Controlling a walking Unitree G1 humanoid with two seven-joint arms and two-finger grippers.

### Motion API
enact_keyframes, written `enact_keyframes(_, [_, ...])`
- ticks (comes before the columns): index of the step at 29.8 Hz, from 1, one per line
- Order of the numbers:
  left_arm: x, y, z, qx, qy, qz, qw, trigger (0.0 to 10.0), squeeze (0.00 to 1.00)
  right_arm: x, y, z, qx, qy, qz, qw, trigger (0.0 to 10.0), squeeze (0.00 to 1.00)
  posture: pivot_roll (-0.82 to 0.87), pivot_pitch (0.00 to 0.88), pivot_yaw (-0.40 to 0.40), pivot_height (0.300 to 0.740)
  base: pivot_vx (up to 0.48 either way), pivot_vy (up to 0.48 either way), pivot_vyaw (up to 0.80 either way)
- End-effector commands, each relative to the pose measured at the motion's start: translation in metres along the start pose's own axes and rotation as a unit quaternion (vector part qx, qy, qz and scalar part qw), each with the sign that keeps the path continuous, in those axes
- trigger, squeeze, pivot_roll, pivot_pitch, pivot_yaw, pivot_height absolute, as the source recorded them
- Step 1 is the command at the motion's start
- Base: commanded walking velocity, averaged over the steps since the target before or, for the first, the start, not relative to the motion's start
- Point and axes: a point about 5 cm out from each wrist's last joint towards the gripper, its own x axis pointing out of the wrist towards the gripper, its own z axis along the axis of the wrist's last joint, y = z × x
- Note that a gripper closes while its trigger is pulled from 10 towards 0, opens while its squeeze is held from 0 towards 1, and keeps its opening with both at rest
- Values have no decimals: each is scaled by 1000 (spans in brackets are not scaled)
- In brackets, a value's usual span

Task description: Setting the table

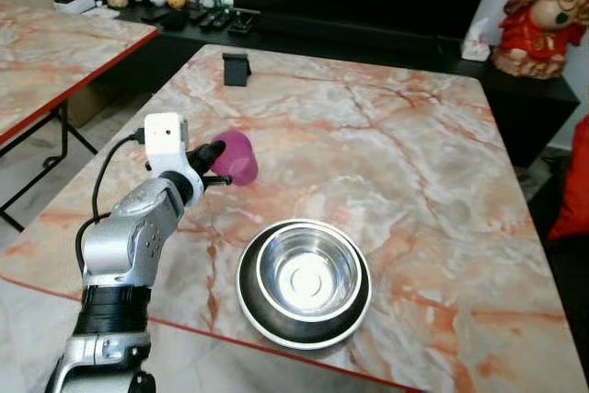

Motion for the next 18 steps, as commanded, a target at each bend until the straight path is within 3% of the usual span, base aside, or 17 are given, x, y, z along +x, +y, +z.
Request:
enact_keyframes(1, [4,0,-2,3,34,5,999,10000,0,0,-3,3,2,-4,-4,1000,10000,0,122,0,-51,740,0,0,0])
enact_keyframes(9, [8,6,-3,24,83,25,996,10000,0,0,-2,3,5,-4,-4,1000,10000,0,120,0,-42,740,0,0,0])
enact_keyframes(18, [8,5,-4,7,115,21,993,10000,0,0,-2,2,7,-4,-3,1000,10000,0,121,0,-40,740,0,0,0])
